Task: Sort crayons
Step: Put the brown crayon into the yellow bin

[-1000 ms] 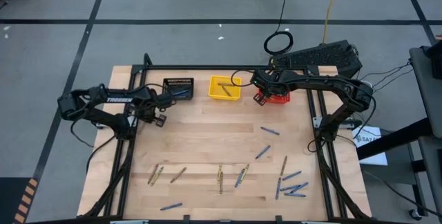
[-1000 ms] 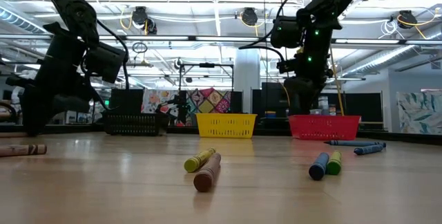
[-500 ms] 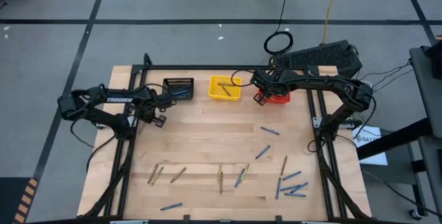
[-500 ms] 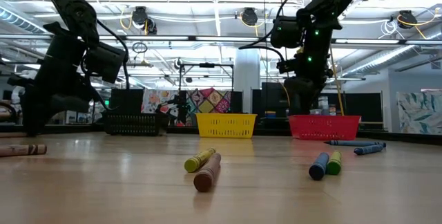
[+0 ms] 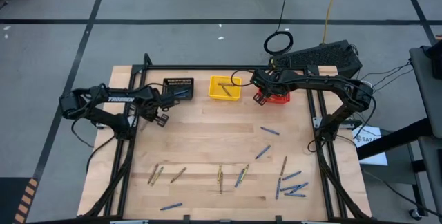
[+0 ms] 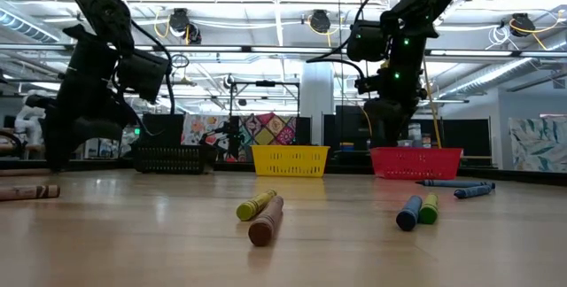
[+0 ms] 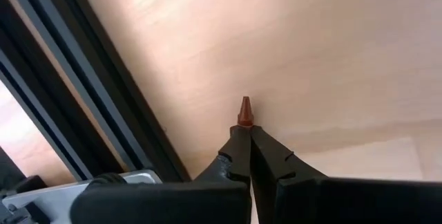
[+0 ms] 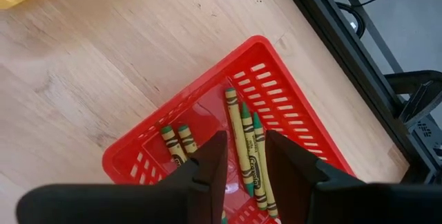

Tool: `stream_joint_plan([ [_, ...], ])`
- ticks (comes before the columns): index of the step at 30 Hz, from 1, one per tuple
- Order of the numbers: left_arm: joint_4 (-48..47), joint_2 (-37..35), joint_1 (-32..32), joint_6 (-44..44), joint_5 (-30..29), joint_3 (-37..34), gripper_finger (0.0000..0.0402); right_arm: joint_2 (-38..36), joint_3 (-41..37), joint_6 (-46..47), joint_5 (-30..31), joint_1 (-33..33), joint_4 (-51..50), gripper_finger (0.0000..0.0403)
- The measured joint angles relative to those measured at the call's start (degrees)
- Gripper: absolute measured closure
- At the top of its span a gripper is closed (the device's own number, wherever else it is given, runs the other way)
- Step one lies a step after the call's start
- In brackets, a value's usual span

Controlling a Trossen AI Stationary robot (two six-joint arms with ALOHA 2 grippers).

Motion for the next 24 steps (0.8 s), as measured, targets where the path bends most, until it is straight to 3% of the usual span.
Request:
stream_joint_plan([
  [13,-0.98,-0.04,-4.4,-0.42,2.3,2.36,0.0401,0.0,0.0,-0.11,-0.04,0.0,1.08,0.0316],
  [24,-8.91,-0.13,-6.39,-0.04,2.21,8.1,0.0401,0.0,0.0,-0.13,-0.07,0.0,1.32,0.0316],
])
